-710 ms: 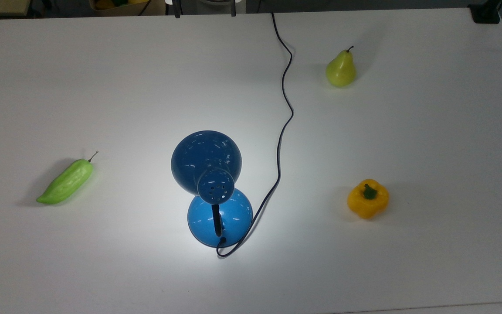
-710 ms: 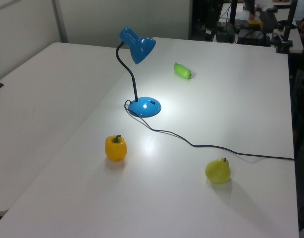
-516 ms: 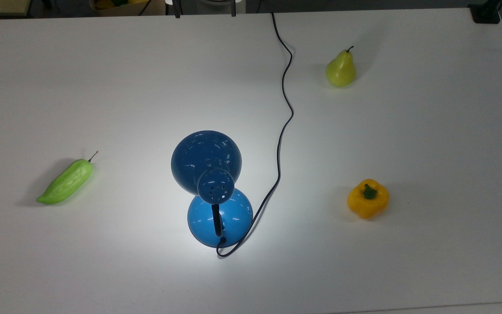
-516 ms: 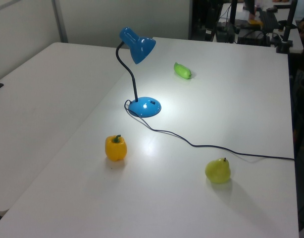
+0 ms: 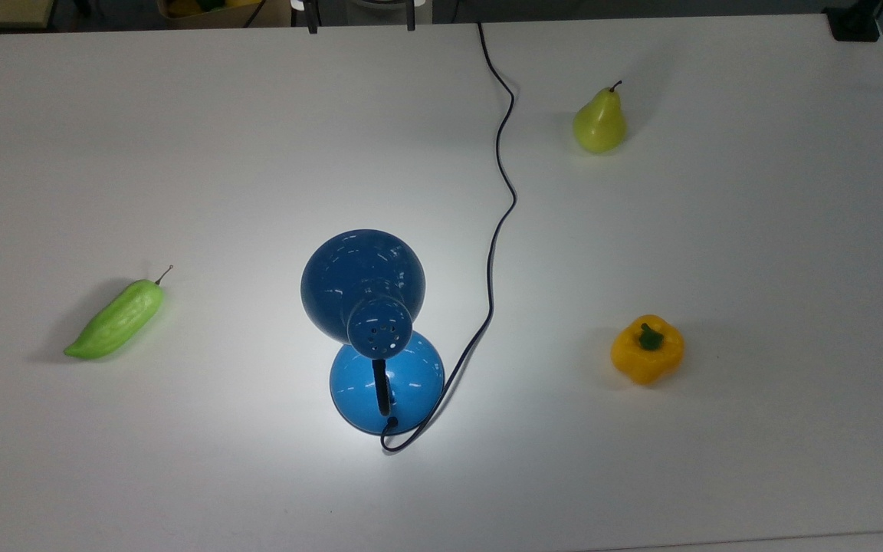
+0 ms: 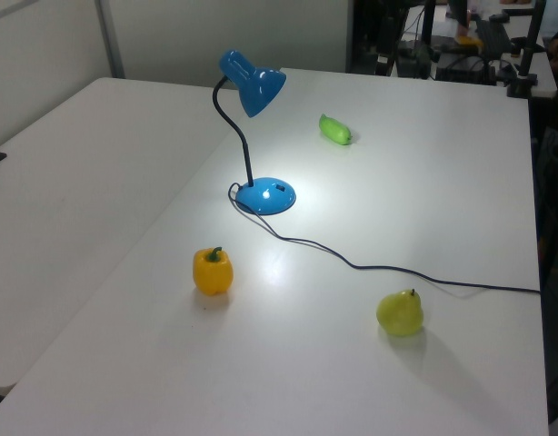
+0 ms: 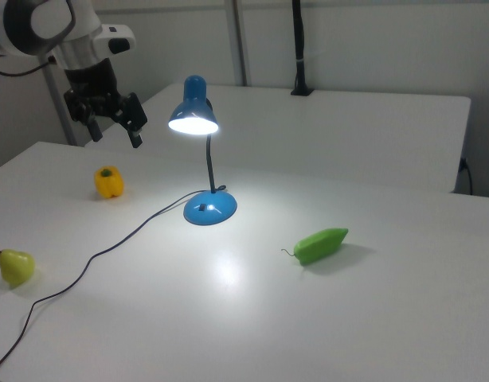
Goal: Turn off lamp
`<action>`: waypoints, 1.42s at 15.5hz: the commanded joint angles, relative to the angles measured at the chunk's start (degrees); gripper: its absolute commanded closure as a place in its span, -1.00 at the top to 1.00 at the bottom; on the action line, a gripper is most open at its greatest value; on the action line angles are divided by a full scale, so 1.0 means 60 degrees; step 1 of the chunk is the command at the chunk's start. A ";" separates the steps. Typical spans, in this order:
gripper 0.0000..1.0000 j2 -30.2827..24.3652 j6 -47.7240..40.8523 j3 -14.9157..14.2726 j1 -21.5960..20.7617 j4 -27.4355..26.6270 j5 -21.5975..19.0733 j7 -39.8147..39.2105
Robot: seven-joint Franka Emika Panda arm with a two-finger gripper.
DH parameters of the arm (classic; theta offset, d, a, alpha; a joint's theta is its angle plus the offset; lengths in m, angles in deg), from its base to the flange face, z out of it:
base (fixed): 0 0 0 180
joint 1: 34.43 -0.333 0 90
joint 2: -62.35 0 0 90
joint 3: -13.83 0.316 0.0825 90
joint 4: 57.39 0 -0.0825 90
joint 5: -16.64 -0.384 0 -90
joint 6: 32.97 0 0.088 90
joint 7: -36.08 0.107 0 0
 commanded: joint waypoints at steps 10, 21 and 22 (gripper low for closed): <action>-0.85 0.0109 0.0091 -0.0031 -0.0078 -0.0068 -0.0185 -0.0218; -1.00 0.0328 0.0868 -0.0119 0.0054 -0.0405 -0.0727 -0.0262; -1.00 0.0431 0.0868 -0.0119 0.0054 -0.0434 -0.0684 -0.0262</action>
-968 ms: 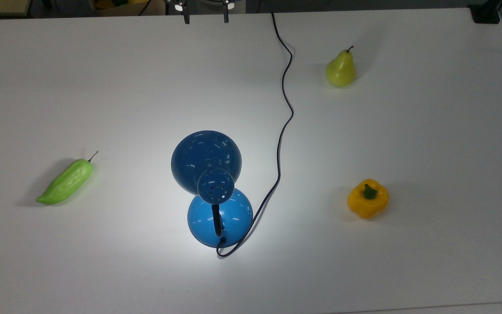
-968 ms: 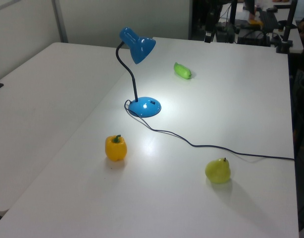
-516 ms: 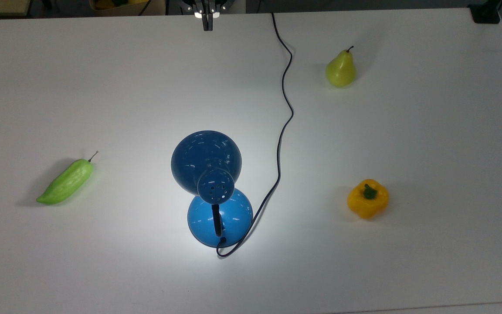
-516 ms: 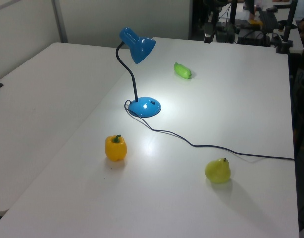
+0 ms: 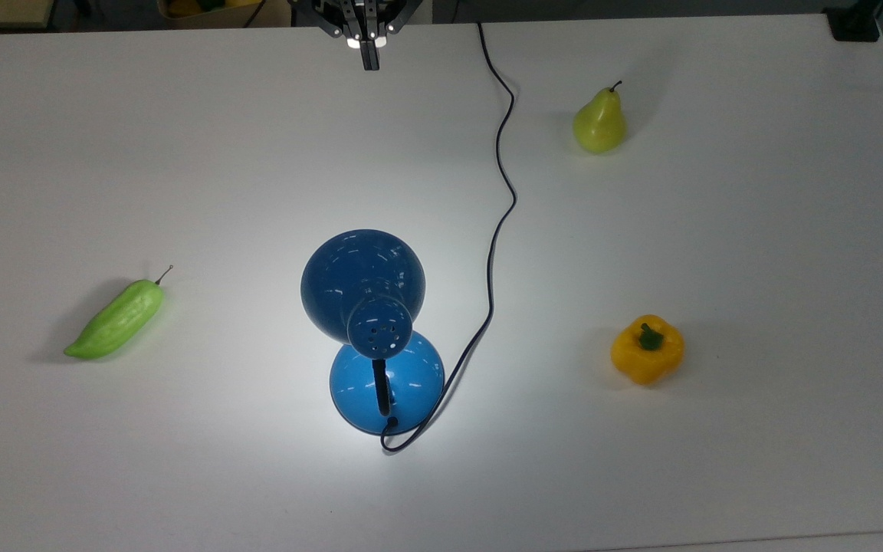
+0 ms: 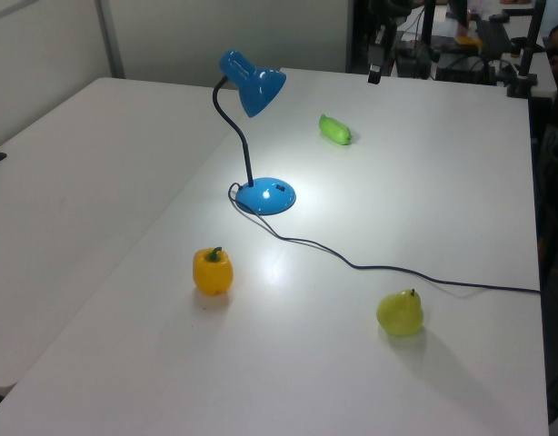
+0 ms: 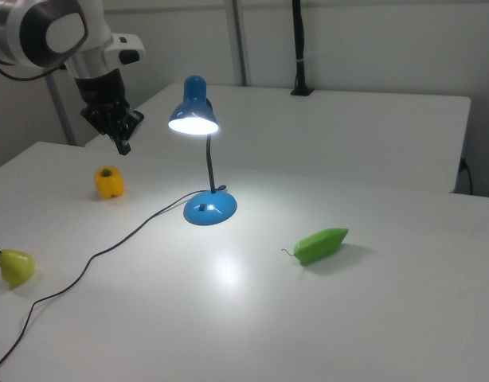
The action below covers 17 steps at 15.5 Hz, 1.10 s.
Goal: Turn off lamp
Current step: 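Move the gripper down toward the blue lamp's base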
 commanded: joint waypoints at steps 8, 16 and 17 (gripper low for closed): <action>-1.00 0.0883 0.1458 0.0025 -0.0110 -0.0952 0.0455 -0.0192; -1.00 0.2111 0.4094 0.0054 -0.0154 -0.1687 0.0837 0.0452; -1.00 0.2273 0.4343 0.0054 -0.0154 -0.1701 0.0881 0.0452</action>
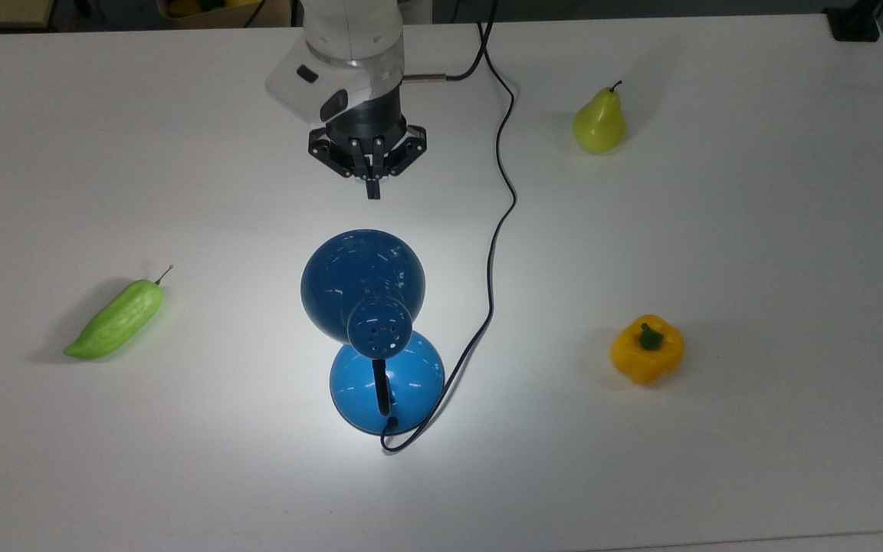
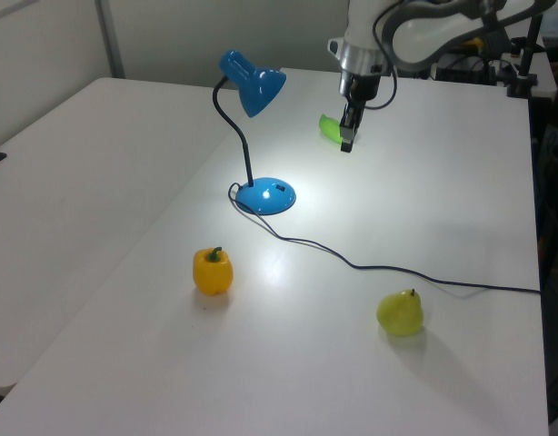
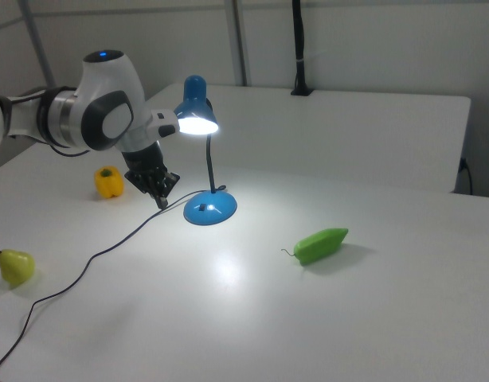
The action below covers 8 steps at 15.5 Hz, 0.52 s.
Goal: Turn off lamp
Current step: 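Move the gripper down toward the blue lamp's base, then press the switch on the blue lamp base with the gripper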
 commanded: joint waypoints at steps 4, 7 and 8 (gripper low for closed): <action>-1.00 0.1035 0.1916 0.0013 -0.0071 -0.0106 0.0335 0.0383; -1.00 0.1431 0.2956 0.0013 -0.0056 -0.0092 0.0336 0.0383; -1.00 0.1504 0.3235 0.0013 -0.0056 -0.0092 0.0336 0.0383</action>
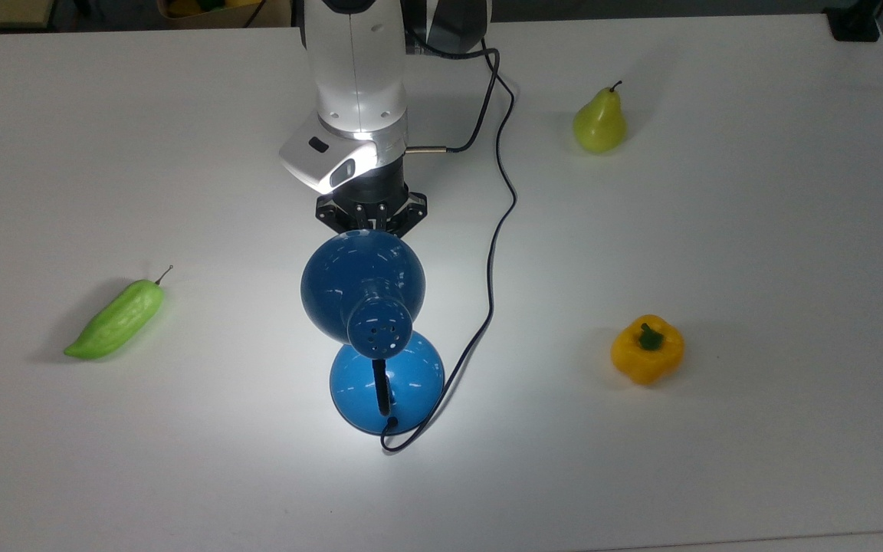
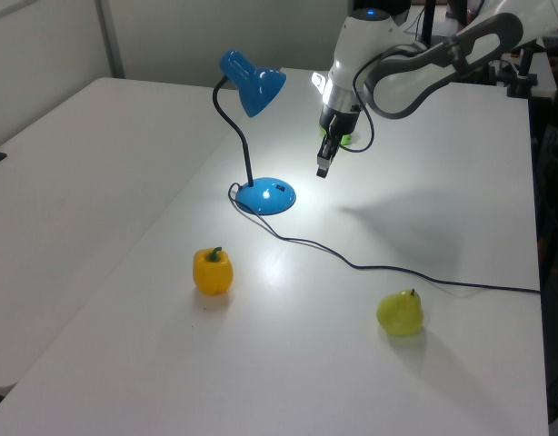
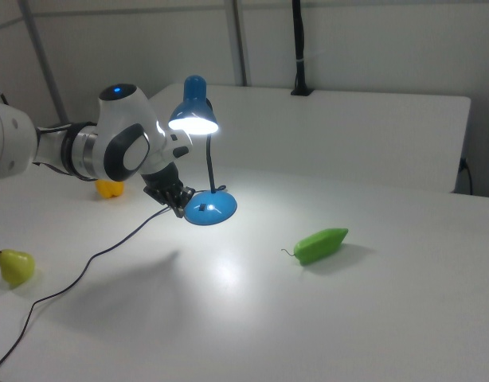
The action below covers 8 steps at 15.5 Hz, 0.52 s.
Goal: Turn off lamp
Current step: 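Press the switch on the blue lamp base with the gripper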
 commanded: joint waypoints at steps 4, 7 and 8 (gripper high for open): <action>-1.00 0.0740 0.2108 -0.0003 -0.0055 0.0008 0.0167 0.0264; -1.00 0.1034 0.3076 -0.0003 -0.0055 0.0023 0.0182 0.0264; -1.00 0.1078 0.3296 -0.0003 -0.0055 0.0037 0.0182 0.0264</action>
